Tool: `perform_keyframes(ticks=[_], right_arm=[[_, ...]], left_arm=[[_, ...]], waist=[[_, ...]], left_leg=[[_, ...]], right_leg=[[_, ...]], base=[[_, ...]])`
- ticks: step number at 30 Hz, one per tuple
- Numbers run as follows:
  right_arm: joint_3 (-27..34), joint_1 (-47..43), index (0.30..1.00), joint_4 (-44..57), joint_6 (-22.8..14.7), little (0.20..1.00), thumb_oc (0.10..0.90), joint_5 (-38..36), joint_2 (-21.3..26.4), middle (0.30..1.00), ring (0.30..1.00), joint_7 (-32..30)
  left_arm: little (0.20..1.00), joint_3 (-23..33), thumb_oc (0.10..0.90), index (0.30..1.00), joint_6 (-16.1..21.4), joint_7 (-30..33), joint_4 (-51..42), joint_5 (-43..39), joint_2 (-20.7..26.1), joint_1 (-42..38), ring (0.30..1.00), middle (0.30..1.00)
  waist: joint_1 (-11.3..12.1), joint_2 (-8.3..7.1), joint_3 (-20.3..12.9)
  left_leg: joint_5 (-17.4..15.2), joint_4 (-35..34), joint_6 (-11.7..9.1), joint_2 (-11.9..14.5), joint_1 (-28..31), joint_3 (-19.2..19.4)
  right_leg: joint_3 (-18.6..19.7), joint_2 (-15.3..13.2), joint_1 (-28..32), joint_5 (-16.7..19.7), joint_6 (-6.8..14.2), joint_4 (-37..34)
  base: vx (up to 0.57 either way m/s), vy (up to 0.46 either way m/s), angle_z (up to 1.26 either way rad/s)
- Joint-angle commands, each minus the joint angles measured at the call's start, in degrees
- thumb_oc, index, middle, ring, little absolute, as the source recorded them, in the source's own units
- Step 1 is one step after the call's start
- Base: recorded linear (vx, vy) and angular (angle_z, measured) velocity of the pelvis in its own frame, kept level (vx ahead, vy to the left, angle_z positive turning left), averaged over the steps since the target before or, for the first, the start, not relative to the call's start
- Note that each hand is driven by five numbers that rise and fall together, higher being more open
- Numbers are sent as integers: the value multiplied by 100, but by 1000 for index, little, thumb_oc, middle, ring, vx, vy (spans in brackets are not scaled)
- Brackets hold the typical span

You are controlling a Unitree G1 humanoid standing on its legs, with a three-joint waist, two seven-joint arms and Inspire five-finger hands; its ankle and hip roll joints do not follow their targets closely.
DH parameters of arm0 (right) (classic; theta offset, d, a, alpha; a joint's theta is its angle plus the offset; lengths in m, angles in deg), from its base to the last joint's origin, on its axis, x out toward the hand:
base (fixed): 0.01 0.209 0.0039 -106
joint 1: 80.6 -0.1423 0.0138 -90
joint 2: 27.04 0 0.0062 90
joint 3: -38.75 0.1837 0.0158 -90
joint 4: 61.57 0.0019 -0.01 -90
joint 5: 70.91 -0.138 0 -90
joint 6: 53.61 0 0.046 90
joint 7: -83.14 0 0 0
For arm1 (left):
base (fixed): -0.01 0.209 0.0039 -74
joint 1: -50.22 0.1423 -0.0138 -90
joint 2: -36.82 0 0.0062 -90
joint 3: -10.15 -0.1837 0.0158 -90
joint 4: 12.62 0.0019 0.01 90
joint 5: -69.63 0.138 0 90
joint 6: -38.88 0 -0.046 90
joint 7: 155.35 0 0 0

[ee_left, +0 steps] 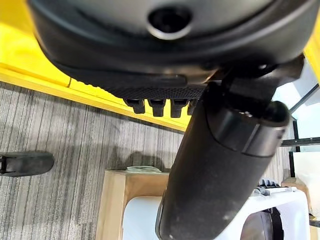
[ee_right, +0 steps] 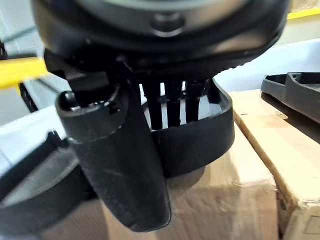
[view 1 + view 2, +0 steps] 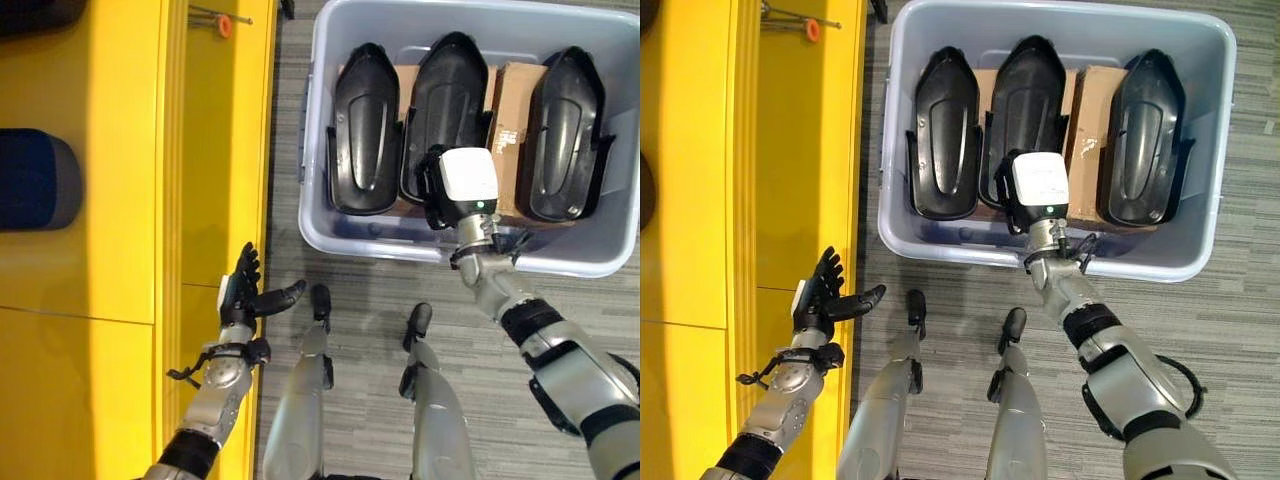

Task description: Move parts from the plastic box to the shelf.

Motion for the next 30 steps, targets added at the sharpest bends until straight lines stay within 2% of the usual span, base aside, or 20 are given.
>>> perform_keyframes(ticks=[1, 10, 13, 14, 16, 19, 30], right_arm=[[-97, 392, 300, -414, -84, 300, 400, -560, -289, 300, 300, 468], [288, 875, 300, 506, -194, 300, 400, -547, -145, 300, 300, 391], [675, 1299, 300, 1167, -327, 300, 400, -774, -98, 300, 300, 464], [732, 1356, 300, 1231, -328, 300, 400, -768, -81, 300, 300, 457], [1046, 1614, 300, 1857, -418, 300, 400, -748, 21, 300, 300, 545], [1233, 1747, 300, 2299, -510, 300, 400, -645, 112, 300, 300, 600], [1669, 2077, 300, 3292, -817, 300, 400, -621, 345, 300, 300, 858]], left_arm=[[1000, 240, 900, 1000, 504, 178, -434, 235, 102, -103, 1000, 1000], [1000, 311, 900, 1000, 499, 117, -385, 265, 108, -42, 1000, 1000], [1000, 401, 900, 1000, 459, 14, -303, 148, 73, 124, 1000, 1000], [1000, 408, 900, 1000, 451, -11, -307, 166, 75, 170, 1000, 1000], [1000, 529, 900, 1000, 392, -166, -380, 121, 88, 444, 1000, 1000], [1000, 611, 900, 1000, 375, -273, -432, 108, 78, 627, 1000, 1000], [1000, 919, 900, 1000, 273, -558, -498, 93, 46, 1168, 1000, 1000]], waist=[[37, -197, -19], [-13, -321, -67], [-45, -406, -428], [-42, -405, -492], [-51, -437, -832], [-45, -486, -1102], [-74, -648, -1796]], left_leg=[[-736, 610, -54, -64, 317, 200], [-685, 374, -63, -18, 877, 178], [-658, 157, -65, 11, 1228, 154], [-659, 129, -58, 7, 1299, 138], [-677, -17, -30, 1, 1652, 127], [-709, -126, -16, 9, 1929, 135], [-784, -303, 5, 100, 2523, 266]], right_leg=[[-276, -231, 777, -198, 257, -179], [-285, -239, 1266, -129, 281, -347], [-314, -214, 1568, -94, 294, -476], [-321, -220, 1630, -103, 292, -483], [-341, -196, 1936, -164, 292, -518], [-344, -165, 2179, -211, 297, -548], [-232, -75, 2653, -269, 304, -697]], base=[[0, 0, 0], [6, 3, 2], [80, 3, 5], [138, 16, 10], [138, 27, 4], [87, 18, 1], [62, -7, -4]])
